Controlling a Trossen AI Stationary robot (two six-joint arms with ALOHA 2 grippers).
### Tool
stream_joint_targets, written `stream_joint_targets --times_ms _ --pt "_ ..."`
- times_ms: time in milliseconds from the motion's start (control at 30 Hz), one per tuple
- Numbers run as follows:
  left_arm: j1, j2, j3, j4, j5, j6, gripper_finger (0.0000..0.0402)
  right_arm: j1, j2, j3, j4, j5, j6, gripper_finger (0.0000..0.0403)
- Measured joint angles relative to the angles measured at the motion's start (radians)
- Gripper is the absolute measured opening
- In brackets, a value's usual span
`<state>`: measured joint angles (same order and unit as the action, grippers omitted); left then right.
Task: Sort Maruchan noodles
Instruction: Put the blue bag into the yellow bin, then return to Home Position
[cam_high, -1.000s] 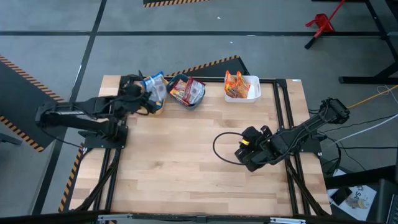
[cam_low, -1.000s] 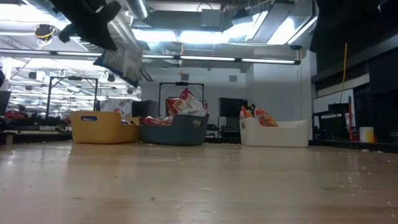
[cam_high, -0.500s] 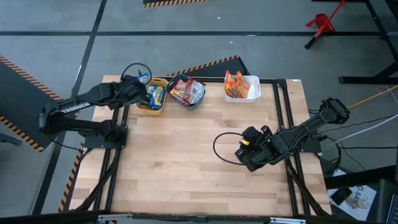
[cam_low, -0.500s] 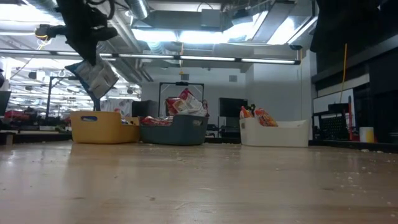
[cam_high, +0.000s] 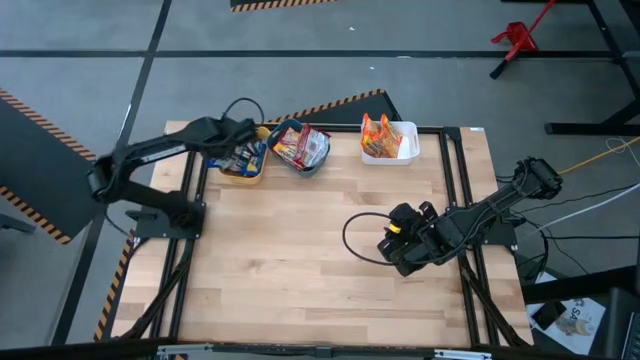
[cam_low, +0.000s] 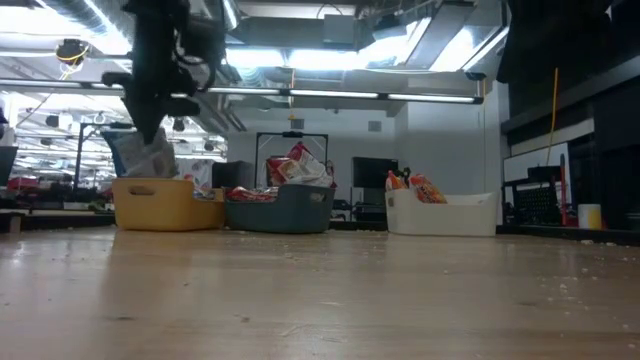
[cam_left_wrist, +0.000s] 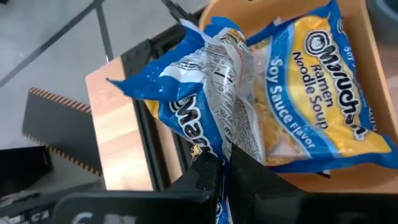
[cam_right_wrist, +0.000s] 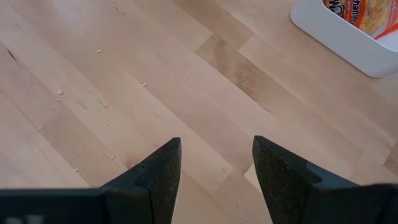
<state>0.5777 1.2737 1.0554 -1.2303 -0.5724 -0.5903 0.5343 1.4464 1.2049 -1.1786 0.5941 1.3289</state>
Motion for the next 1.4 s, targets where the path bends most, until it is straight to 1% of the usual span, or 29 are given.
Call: stream_joint_targets --times_ms 167,267,367,533,667,767,833,933,1067,1167,1233,1300,1400 --pt "0.0 0.08 0.0 0.038 0.037 0.007 0.0011 0.0 0.0 0.0 0.0 -0.001 0.0 0.0188" --pt "0.0 0.103 0.0 0.082 0.066 0.065 0.0015 0.0 0.0 0.0 0.0 -0.001 0.0 0.0188" --pt "0.0 0.114 0.011 0.111 0.112 0.078 0.0033 0.0 0.0 0.0 0.0 -0.001 -0.002 0.0188" --pt "-0.005 0.113 0.071 0.143 0.153 0.086 0.0078 0.0 0.0 0.0 -0.001 -0.002 -0.01 0.0188" --pt "-0.018 0.112 0.12 0.196 0.228 0.115 0.0112 0.0 0.0 0.0 -0.001 -0.002 -0.028 0.0188" --pt "-0.03 0.112 0.132 0.228 0.258 0.128 0.0125 0.0 0.0 -0.001 0.001 0.005 -0.029 0.0188" --pt "-0.038 0.112 0.147 0.227 0.265 0.12 0.0126 0.0 0.0 -0.003 0.0 0.005 -0.029 0.0188" --pt "-0.045 0.113 0.186 0.222 0.313 0.113 0.0127 0.0 0.0 -0.003 0.002 0.01 -0.029 0.0188" --pt "-0.045 0.113 0.295 0.221 0.43 0.109 0.0127 -0.02 0.0 -0.003 0.025 0.037 -0.065 0.0188" --pt "-0.047 0.113 0.414 0.223 0.545 0.105 0.0127 -0.072 -0.001 -0.003 0.107 0.024 -0.157 0.0188" --pt "-0.057 0.112 0.501 0.228 0.633 0.117 0.0127 -0.102 -0.015 0.014 0.174 0.046 -0.256 0.0188" --pt "-0.071 0.11 0.599 0.232 0.715 0.152 0.0127 -0.135 -0.058 0.058 0.216 0.089 -0.388 0.0188" --pt "-0.098 0.103 0.758 0.25 0.777 0.202 0.0128 -0.198 -0.143 0.151 0.218 0.111 -0.613 0.0189"
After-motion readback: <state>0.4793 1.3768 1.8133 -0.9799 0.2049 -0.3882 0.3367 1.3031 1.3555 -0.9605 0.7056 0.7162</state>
